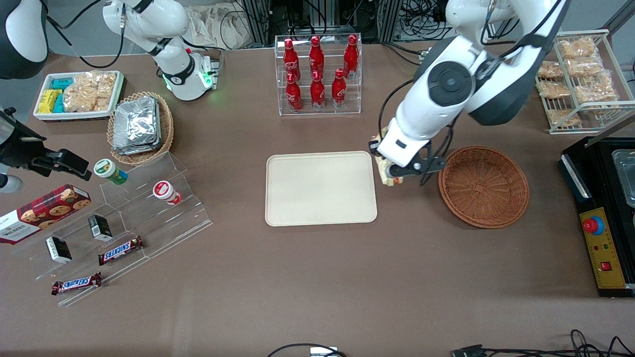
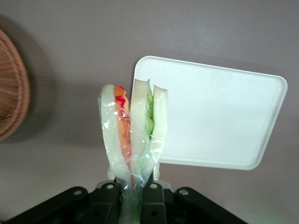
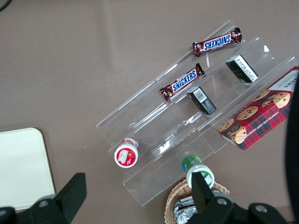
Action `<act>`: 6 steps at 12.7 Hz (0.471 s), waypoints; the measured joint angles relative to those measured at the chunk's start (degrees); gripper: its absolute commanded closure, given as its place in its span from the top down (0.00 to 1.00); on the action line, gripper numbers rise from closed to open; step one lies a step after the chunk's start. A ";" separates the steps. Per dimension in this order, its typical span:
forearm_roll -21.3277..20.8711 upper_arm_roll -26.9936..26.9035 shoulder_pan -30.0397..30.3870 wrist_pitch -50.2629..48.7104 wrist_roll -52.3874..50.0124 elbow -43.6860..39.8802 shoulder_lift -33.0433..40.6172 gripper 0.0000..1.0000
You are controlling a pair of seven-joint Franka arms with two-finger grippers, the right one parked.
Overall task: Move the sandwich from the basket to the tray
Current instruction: 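Carry the held sandwich with the left gripper over to the cream tray, then lower the sandwich onto the tray and open the left gripper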
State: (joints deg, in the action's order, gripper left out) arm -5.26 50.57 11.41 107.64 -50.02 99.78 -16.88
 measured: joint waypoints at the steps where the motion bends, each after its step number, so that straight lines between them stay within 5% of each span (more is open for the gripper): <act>1: -3.55 0.02 -2.15 1.53 -3.46 1.00 -1.98 0.17; 6: -16.89 -0.14 -8.95 7.22 -10.57 1.69 -15.73 0.17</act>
State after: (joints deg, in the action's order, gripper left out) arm -22.15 50.43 2.46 114.86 -60.59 101.47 -32.61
